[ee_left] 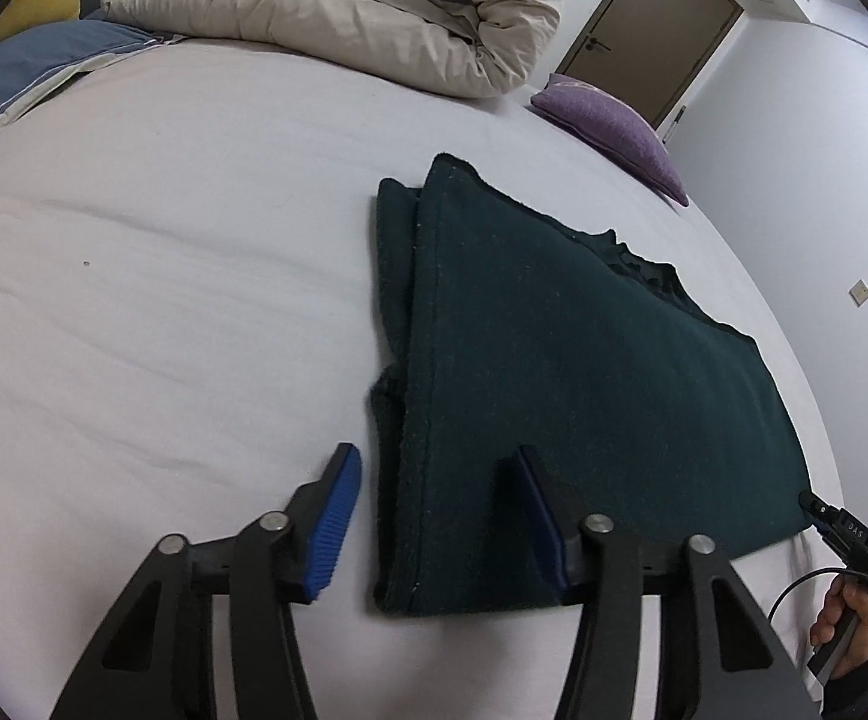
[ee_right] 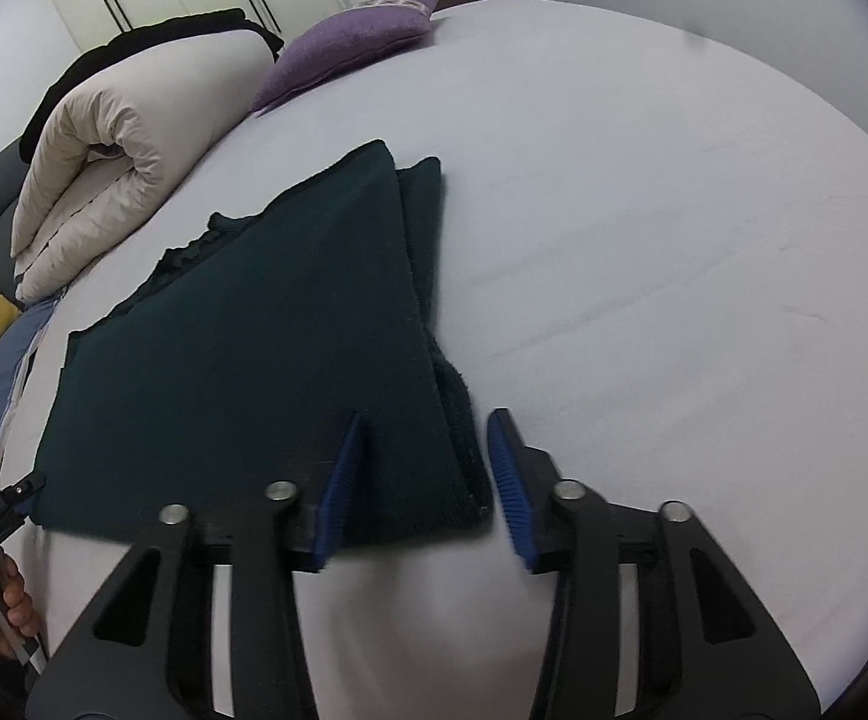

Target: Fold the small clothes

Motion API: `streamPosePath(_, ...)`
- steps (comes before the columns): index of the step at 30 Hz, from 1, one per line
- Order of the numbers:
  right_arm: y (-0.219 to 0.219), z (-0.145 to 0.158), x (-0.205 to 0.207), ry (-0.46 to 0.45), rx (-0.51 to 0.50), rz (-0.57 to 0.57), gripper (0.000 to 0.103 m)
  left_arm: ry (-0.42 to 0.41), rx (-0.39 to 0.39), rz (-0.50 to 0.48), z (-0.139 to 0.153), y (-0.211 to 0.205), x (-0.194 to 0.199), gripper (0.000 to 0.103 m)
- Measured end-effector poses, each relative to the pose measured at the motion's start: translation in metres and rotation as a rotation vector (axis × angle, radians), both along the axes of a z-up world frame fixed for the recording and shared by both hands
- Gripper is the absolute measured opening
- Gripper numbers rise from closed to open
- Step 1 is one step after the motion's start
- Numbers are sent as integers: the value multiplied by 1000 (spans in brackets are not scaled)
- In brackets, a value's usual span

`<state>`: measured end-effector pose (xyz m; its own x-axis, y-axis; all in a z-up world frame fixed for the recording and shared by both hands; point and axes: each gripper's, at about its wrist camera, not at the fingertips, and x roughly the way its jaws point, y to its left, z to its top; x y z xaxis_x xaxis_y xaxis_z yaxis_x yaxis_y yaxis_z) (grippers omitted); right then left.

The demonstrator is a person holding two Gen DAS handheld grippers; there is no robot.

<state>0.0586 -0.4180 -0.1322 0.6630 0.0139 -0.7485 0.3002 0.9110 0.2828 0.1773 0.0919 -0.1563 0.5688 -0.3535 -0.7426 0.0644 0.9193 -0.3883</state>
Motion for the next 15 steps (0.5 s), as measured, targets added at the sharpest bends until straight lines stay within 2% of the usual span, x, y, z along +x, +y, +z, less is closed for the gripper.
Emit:
streamPosePath(9,3,6,-3,2,-65,17,10,-4,3,-4,-1,2,-4,16)
streamPosePath(15,6,13,-9,-22,-61,12,8,-8,5,-4,0,3,-5,10)
